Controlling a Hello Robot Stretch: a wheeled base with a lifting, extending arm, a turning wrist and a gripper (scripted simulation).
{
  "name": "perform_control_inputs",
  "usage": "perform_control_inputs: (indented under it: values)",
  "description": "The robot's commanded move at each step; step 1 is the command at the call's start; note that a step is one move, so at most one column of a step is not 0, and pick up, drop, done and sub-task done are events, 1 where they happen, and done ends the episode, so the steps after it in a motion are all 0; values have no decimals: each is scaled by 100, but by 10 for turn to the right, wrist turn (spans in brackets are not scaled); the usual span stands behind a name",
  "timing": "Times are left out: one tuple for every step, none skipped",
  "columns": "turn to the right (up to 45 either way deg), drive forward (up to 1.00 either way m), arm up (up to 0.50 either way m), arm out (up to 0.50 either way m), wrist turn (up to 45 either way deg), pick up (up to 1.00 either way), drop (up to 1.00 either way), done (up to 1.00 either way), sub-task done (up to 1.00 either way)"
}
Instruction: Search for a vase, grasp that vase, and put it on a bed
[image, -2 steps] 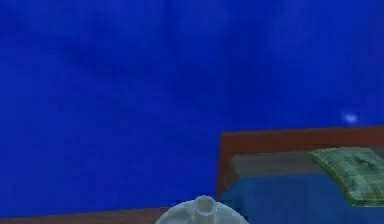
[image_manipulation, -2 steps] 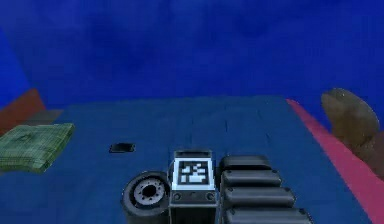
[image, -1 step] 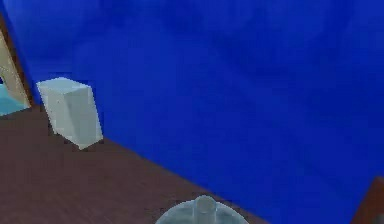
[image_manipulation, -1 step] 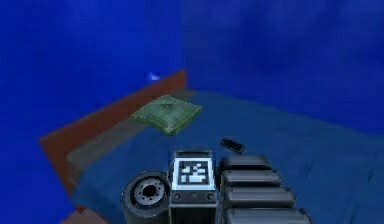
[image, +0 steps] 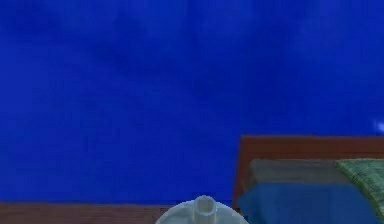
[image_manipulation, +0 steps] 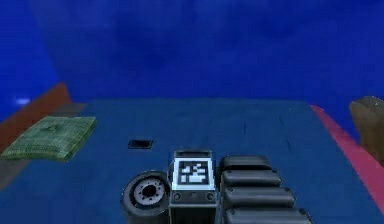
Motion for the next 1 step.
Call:
perform_control_inputs:
  values:
    - [0,30,0,0,0,0,0,0,0]
